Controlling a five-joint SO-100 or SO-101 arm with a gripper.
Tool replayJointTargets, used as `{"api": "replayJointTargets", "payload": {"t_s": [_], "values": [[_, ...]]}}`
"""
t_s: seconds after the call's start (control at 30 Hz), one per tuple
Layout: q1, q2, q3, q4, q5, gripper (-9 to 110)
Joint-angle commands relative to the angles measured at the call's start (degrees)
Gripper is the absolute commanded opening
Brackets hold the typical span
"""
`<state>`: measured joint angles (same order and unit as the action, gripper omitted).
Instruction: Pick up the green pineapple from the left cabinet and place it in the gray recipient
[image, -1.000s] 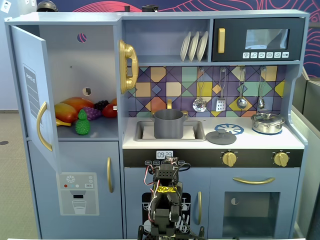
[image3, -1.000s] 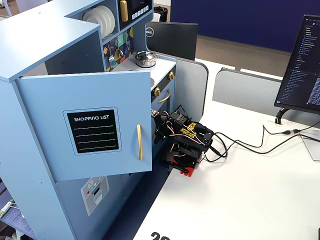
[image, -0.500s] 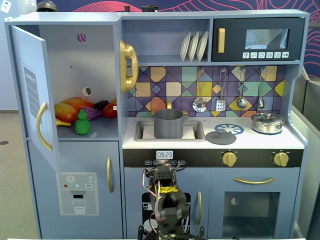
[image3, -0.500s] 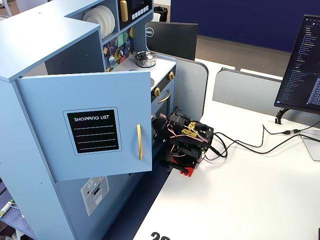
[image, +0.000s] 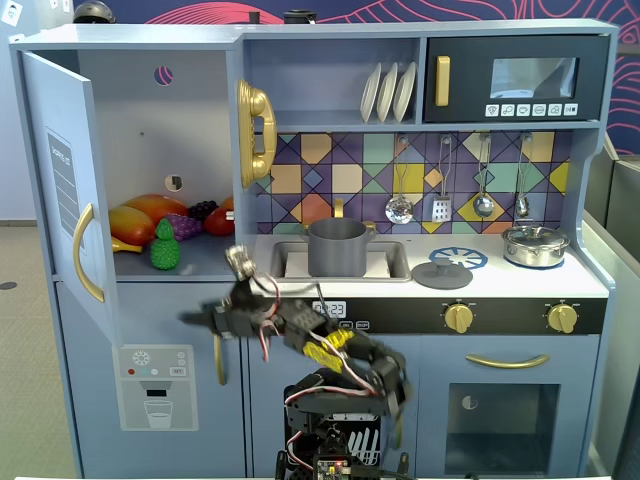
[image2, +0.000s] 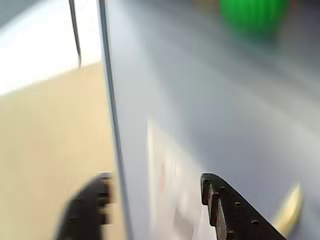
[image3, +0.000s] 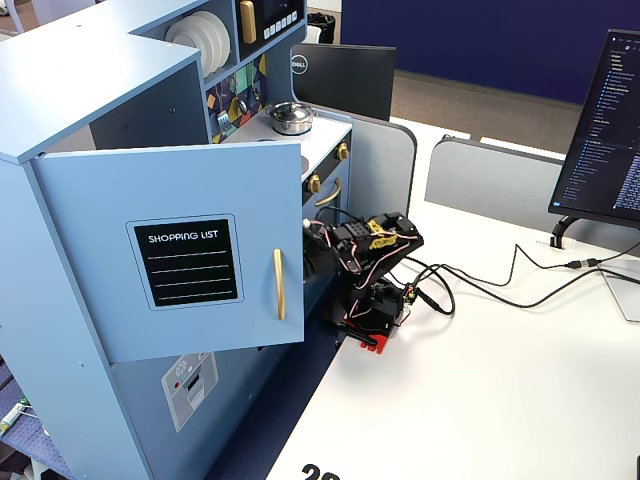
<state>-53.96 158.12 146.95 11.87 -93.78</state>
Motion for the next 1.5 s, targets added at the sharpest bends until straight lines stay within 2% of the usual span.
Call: {"api": "replayJointTargets", "payload": {"t_s": [0.0,0.13,0.6,0.8,1.47], "values": [[2.3,-9.3,-11.2,-5.9,-1.0,23],[3.9,-16.3,-15.0,-11.8,3.0,31],[9.2,-34.4,-25.7,-22.7,2.8,38],[11.5,-40.3,-30.8,-24.8,2.5,41],[8.4,-54.6,-44.3,-24.4,0.2,42]]}}
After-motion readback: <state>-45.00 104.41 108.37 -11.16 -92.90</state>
